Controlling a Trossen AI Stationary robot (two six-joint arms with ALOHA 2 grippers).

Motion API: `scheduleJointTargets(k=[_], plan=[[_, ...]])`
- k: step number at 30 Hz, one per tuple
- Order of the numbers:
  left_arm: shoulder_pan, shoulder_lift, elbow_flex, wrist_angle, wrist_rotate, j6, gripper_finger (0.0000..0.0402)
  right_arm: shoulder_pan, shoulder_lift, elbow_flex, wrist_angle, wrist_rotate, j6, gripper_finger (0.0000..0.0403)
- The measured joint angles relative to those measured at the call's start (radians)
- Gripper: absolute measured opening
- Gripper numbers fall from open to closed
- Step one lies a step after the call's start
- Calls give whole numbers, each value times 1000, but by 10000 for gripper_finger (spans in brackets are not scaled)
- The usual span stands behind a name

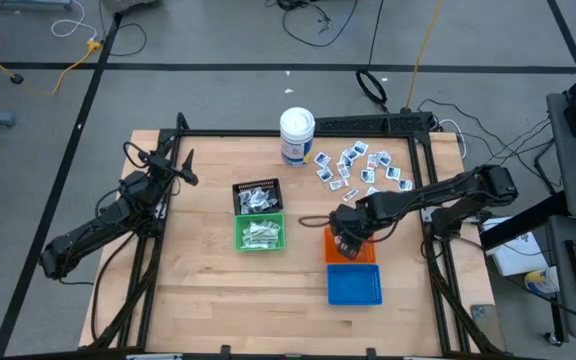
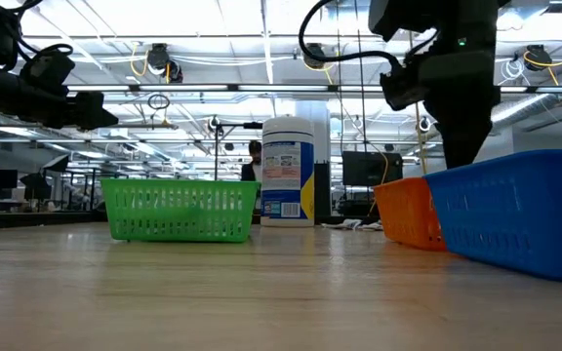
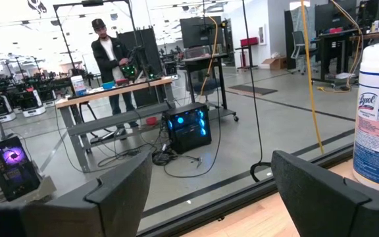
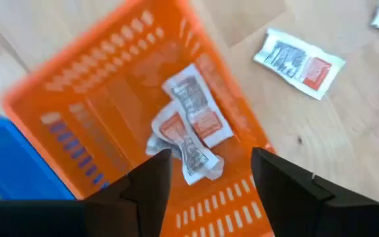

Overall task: Pick & Place First Aid Supplies
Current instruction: Put the orange pad into the orange bin

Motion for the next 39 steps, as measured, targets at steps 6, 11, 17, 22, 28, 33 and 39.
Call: scheduleJointTargets(k=[6, 11, 17, 22, 28, 33, 39], plan=[[0, 0, 0, 0, 0, 0, 305, -61, -41, 0, -2, 27, 194, 193], [0, 0, 0, 0, 0, 0, 306, -110, -48, 0, -3, 84, 387, 180], [0, 0, 0, 0, 0, 0, 318, -170, -48, 0, -10, 104, 524, 165], [0, 0, 0, 0, 0, 0, 326, -283, -73, -1, -6, 162, 481, 160], [0, 0, 0, 0, 0, 0, 315, -479, -109, -1, -11, 209, 363, 158], [0, 0, 0, 0, 0, 0, 306, -655, -117, -1, -1, 208, 274, 155], [0, 0, 0, 0, 0, 0, 306, -845, -116, -1, 29, 208, 207, 155]])
